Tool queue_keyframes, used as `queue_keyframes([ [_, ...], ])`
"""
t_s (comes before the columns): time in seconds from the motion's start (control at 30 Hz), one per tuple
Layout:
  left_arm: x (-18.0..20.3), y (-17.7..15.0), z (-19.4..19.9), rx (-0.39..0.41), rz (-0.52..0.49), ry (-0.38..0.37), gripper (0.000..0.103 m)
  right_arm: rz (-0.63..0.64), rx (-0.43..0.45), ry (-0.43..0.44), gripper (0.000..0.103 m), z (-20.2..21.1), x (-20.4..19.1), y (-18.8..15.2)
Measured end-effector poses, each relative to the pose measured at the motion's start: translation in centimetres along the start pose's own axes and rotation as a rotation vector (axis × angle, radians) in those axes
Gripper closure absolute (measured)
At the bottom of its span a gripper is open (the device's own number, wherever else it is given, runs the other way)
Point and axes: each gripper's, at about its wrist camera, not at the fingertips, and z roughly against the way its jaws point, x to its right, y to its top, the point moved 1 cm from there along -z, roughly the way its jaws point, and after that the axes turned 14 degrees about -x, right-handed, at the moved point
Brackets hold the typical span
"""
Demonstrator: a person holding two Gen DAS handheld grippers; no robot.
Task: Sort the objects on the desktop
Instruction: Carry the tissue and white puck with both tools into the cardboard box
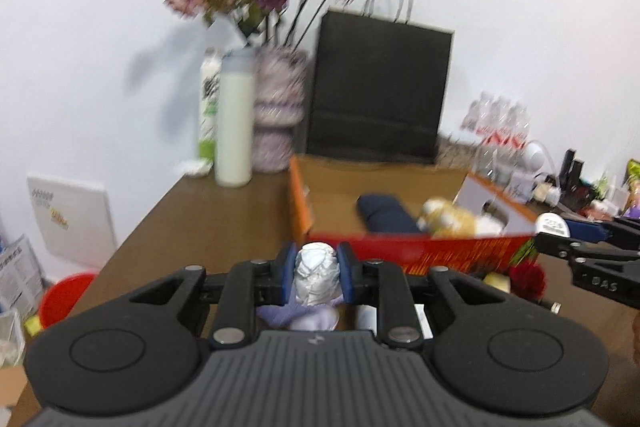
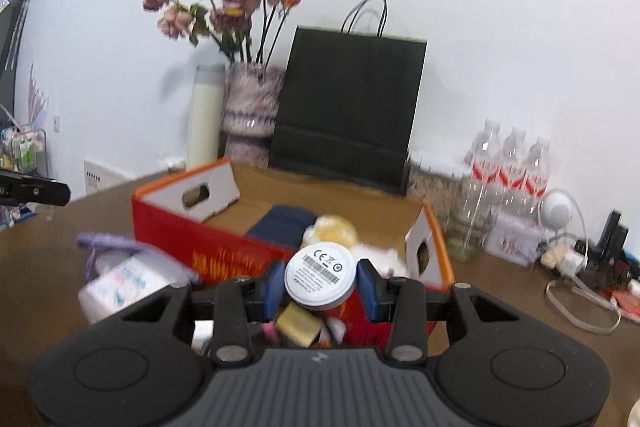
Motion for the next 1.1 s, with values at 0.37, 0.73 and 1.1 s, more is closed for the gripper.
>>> queue_keyframes([
  [0.37, 5.1, 5.1, -2.6, 0.087, -0.043, -0.055, 0.08, -0.085, 0.058, 0.095, 0.065, -3.1, 0.4, 4.7],
  [0.73, 6.7, 7.8, -9.5, 0.053, -0.015, -0.001, 0.08, -0.113, -0.034, 0.196, 0.065, -10.4, -0.3, 6.0],
  [1.1, 6.2, 7.0, -14.9, -0.046, -0.046, 0.069, 0.08, -0.1, -0.104, 0.231, 0.065, -13.5, -0.6, 5.4],
])
